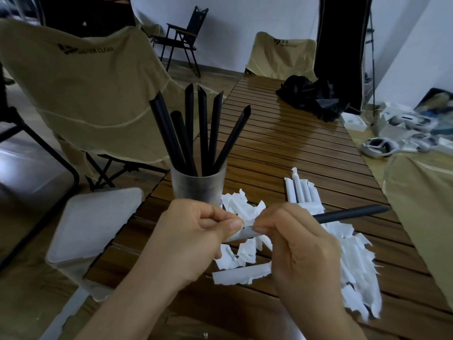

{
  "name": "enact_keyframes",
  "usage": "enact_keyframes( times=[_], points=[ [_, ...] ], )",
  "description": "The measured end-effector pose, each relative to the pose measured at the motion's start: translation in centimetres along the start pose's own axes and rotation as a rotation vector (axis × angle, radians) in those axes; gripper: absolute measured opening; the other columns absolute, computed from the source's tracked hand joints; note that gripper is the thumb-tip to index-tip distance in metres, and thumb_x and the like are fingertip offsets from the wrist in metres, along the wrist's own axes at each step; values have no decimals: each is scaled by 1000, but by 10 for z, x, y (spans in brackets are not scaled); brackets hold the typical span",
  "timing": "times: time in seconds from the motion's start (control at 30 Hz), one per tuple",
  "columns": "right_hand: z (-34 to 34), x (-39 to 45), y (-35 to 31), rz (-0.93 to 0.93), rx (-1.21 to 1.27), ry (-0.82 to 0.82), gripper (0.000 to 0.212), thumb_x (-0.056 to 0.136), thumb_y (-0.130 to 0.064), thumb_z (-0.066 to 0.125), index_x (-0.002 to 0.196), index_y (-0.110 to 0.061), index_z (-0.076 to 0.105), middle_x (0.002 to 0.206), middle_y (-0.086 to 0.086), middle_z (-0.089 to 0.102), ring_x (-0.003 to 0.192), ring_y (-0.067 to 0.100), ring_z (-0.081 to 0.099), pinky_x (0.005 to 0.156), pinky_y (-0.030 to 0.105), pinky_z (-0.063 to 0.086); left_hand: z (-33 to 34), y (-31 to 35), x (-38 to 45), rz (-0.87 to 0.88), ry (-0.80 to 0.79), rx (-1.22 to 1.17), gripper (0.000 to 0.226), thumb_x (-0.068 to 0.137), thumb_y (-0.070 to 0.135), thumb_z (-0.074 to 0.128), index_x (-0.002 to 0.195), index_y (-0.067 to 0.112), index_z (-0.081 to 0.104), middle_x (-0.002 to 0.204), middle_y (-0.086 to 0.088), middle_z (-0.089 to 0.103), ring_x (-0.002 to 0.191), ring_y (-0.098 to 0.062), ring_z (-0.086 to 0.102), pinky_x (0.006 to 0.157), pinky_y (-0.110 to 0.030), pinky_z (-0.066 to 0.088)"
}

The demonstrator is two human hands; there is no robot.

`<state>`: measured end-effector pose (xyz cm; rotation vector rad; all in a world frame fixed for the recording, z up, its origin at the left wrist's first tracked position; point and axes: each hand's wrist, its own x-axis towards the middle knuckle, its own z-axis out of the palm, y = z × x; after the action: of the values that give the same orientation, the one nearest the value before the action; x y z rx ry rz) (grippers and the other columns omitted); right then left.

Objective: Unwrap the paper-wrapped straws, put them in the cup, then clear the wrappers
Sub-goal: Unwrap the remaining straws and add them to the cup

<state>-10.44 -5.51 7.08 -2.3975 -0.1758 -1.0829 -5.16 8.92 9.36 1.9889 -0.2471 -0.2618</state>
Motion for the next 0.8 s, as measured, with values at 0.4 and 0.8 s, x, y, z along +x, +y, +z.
enact_keyframes(
  times=[0.4, 0.8],
  points=[
    [8, 1, -11, 623, 235, -121, 39, 79, 12, 60, 62, -23, 58, 57, -15, 56, 56, 1, 51, 48, 10, 35, 5, -14, 7, 591, 182, 503, 6, 85, 31, 68, 79, 31, 70, 65, 17, 66, 55, -3, 61, 50, -17, 52],
    [-7, 9, 2, 654, 255, -184, 31, 82, 3, 65, 60, -19, 60, 55, -2, 58, 44, 6, 42, 42, 13, 33, 9, -19, 23, 938, 93, 541, 19, 81, 29, 59, 76, 20, 74, 69, 9, 71, 61, -4, 62, 74, -9, 42]
  ],
)
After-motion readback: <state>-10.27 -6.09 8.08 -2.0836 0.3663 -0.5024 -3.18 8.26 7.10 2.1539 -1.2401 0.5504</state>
